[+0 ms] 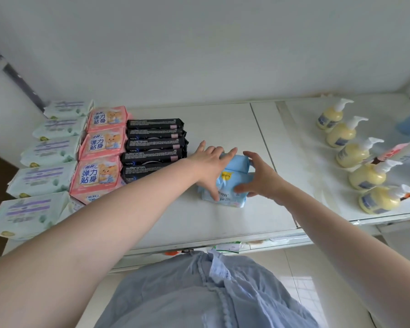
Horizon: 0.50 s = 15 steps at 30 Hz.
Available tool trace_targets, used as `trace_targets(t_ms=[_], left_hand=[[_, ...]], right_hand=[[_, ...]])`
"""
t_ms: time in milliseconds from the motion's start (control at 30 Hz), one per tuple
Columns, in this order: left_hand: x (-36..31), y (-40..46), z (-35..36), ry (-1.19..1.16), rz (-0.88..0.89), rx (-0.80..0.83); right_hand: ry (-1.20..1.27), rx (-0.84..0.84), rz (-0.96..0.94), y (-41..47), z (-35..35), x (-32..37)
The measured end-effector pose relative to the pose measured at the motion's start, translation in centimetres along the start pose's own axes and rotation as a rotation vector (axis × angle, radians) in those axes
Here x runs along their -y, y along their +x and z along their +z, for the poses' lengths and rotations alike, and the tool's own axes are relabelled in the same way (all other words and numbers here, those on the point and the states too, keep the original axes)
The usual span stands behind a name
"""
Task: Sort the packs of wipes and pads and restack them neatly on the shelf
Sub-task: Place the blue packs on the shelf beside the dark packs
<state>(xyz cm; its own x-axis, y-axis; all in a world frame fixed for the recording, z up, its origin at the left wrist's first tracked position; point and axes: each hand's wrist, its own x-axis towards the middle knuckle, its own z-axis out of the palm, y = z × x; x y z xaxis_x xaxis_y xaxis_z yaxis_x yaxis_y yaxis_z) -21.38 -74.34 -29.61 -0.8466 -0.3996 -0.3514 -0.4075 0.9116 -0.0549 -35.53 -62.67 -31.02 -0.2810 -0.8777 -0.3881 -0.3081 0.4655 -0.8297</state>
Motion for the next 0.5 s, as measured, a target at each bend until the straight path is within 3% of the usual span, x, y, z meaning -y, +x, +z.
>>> trace_targets(t_ms=[167,333,500], left_hand=[[-0.3,0.6,1.0,0.096,-0.044,-0.1],[0.7,1.8,0.6,0.078,-0.115,-0.201],[3.4,2.2,0.0,-0.012,-0.229,-0.165]], right_hand=[[-0.111,0.117,-0.103,0.1,0.5,-1.7],[-0.146,-0.072,-0.199,2.7,0.3,-1.2],[-0.175,-0.012,-0.171,6.9,-0.3,1.1]])
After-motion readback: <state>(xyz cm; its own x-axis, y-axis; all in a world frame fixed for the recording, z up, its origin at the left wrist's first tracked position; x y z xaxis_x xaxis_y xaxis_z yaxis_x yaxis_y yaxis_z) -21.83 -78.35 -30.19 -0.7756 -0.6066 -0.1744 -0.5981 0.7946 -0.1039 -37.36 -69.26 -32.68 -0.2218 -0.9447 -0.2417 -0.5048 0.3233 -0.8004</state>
